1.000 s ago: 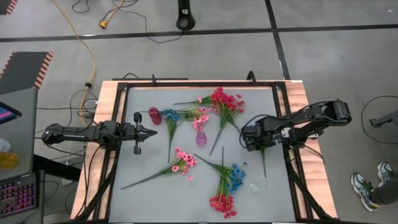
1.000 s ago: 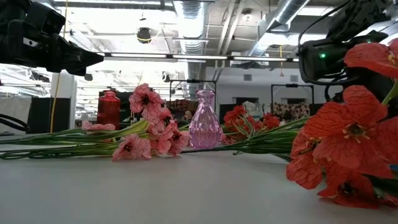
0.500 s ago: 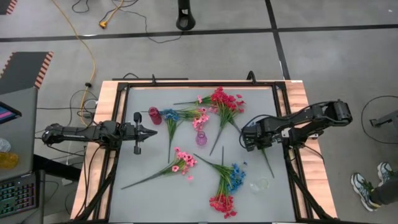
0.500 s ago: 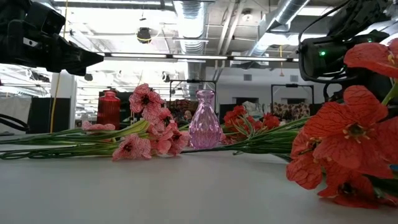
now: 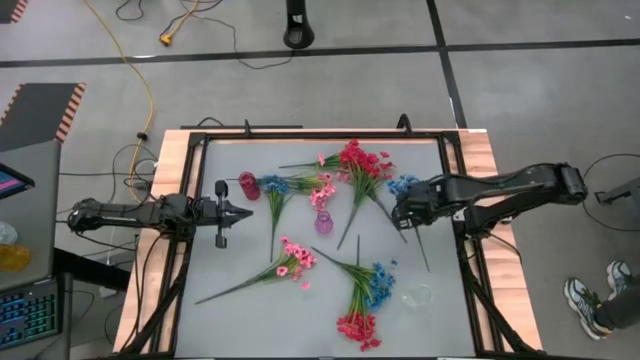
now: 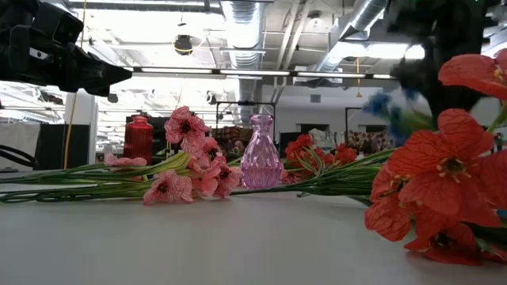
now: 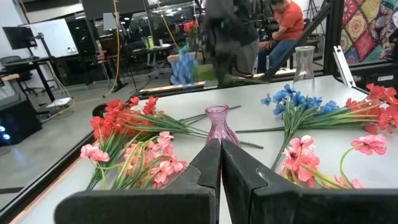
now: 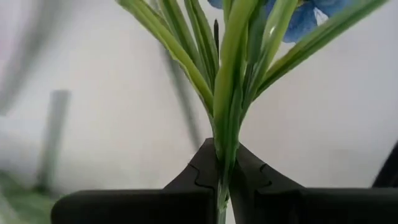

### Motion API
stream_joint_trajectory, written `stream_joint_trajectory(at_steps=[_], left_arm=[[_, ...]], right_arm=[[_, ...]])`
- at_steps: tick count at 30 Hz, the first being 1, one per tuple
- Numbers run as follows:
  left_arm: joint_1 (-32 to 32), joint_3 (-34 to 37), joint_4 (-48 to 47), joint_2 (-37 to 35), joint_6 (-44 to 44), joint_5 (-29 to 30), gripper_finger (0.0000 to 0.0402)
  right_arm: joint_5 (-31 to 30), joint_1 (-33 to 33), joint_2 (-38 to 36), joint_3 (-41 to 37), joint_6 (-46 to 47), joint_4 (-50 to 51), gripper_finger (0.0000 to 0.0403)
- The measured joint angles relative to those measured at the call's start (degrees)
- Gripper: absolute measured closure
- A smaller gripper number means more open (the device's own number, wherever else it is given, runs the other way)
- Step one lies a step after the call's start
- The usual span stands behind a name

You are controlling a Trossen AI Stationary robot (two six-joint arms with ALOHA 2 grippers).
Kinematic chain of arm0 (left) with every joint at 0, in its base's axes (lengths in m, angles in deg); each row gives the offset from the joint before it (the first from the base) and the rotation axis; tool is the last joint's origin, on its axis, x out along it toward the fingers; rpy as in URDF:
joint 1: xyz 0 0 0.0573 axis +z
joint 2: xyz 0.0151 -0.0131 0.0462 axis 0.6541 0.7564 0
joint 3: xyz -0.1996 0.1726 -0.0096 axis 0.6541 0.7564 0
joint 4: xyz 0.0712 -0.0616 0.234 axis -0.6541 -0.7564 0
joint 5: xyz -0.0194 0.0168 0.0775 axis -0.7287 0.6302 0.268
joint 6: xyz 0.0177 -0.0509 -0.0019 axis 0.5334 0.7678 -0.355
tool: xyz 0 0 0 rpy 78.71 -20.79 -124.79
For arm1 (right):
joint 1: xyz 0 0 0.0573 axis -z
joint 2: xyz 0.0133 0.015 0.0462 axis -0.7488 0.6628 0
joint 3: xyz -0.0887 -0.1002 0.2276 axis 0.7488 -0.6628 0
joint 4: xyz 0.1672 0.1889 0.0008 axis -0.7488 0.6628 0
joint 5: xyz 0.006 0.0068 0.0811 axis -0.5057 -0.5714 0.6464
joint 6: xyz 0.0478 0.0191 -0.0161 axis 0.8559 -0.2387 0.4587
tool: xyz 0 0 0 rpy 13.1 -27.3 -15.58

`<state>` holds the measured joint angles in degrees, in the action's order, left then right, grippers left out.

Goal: Sort flowers into vase by color
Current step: Put the right blue flowers into the transparent vase

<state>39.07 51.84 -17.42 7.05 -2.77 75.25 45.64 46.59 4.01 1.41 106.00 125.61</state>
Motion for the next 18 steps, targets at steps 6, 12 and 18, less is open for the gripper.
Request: stream_joint_trajectory(at_steps=[6,12,18], left_arm=[[-0.02,0.0,0.0,0.0,0.0,0.0,0.0401],[-0.01,0.01,0.0,0.0,0.0,0.0,0.0401],[-0.02,0.0,0.0,0.0,0.0,0.0,0.0401]], right_arm=[[-8.87,-5.26,-5.03,7.5,0.9,2.09,0.0358],[-16.16,-12.55,-6.88,14.59,0.86,2.02,0.0357],[-25.14,-22.64,-6.9,19.1,0.75,0.79,0.0357]])
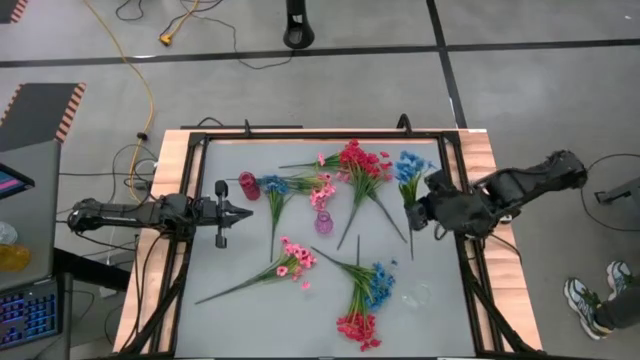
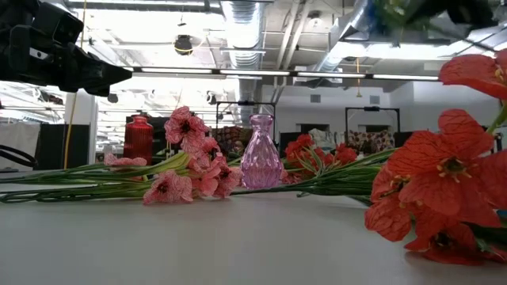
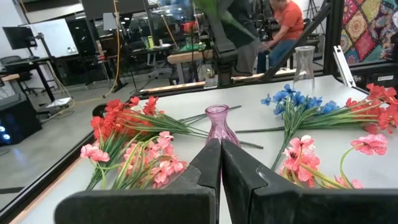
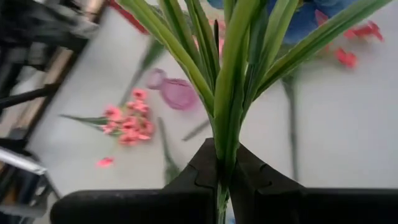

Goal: Sort flowers into vase by color
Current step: Put the right blue flowers into the transparent vase

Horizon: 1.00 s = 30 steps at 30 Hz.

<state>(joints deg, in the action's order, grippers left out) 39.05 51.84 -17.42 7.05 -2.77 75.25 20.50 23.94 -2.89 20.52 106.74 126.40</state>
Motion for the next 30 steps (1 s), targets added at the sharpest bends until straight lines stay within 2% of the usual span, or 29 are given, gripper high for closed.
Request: stream_joint_trajectory(at_steps=[7,15,26,30], left_arm=[[0.01,0.02,0.0,0.0,-0.01,0.0,0.0401],[0.02,0.0,0.0,0.0,0.0,0.0,0.0401],[0.0,0.0,0.0,0.0,0.0,0.0,0.0401],[0.0,0.02,0.0,0.0,0.0,0.0,0.0401]], right_arm=[[-8.31,-12.29,0.82,0.36,-0.35,-5.46,0.0357],[-12.17,-23.23,4.66,0.36,-1.54,-9.1,0.0356],[-19.32,-32.15,6.42,0.39,-1.67,-11.55,0.0356],[-20.75,-33.96,6.43,0.39,-4.83,-11.44,0.0356]])
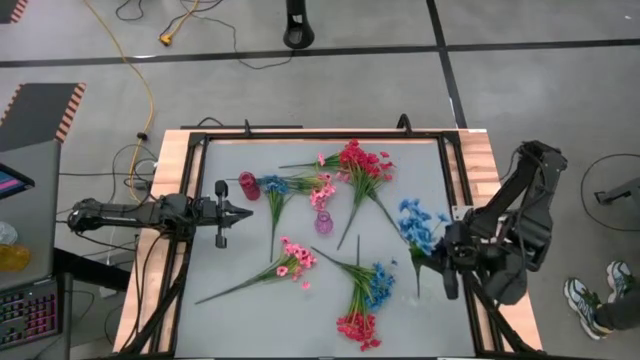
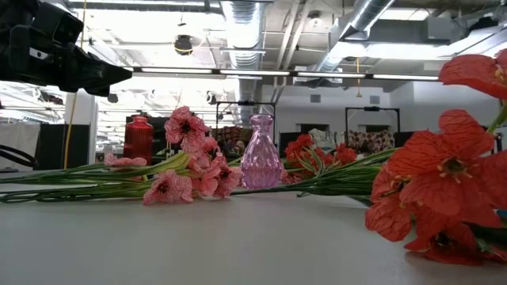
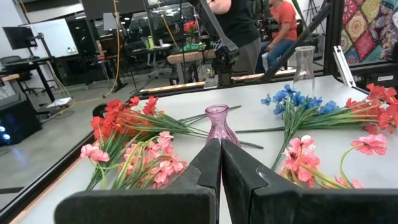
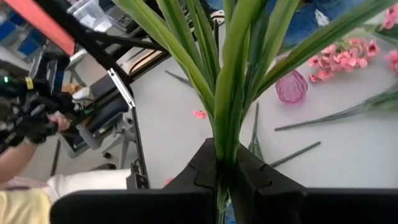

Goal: Sort flowers into vase by color
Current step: Put the right blue flowers into the transparent vase

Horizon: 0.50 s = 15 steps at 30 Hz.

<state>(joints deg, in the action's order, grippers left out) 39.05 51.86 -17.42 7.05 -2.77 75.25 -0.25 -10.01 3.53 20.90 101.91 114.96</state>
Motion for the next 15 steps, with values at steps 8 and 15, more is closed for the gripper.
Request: stream_joint_trajectory(at_steps=[8,15], left_arm=[[0.0,-0.01,0.01,-0.01,1.71,0.0,0.0401],[0.0,-0.02,0.02,0.0,1.77,0.0,0.0401]], right_arm=[[-1.05,-2.15,0.12,0.0,-1.68,2.13,0.0356],[0.84,-3.06,1.73,-1.64,-1.66,5.24,0.0356]])
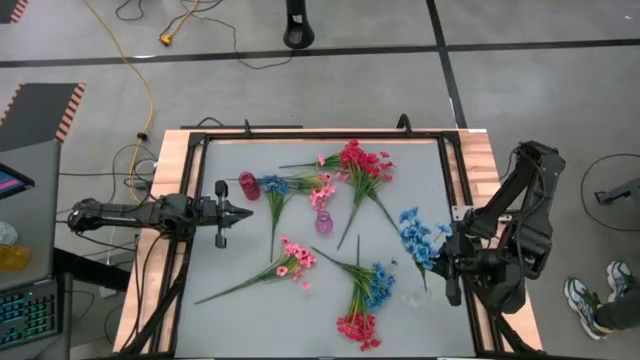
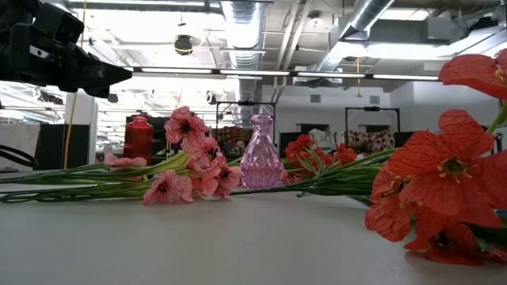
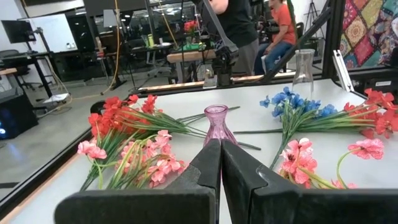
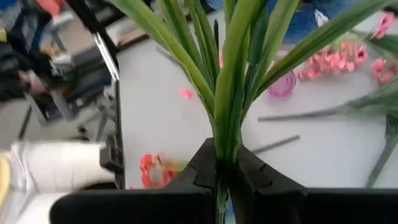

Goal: Sort flowers into vase by color
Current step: Put the right blue flowers into the transparent vase

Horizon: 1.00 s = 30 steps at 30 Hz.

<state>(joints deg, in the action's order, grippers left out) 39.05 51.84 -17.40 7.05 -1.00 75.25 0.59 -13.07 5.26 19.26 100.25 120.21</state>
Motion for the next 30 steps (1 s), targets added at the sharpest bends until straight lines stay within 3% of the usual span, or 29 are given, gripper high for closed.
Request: stream_joint_trajectory(at_steps=[9,30], left_arm=[[0.01,0.02,-0.02,0.0,0.0,0.0,0.0401],[0.0,0.02,-0.02,0.0,-0.02,0.0,0.0401]], right_arm=[[7.15,0.2,2.71,-0.02,0.78,-0.56,0.0356],[7.64,0.2,3.87,-0.02,0.18,-0.38,0.0347]])
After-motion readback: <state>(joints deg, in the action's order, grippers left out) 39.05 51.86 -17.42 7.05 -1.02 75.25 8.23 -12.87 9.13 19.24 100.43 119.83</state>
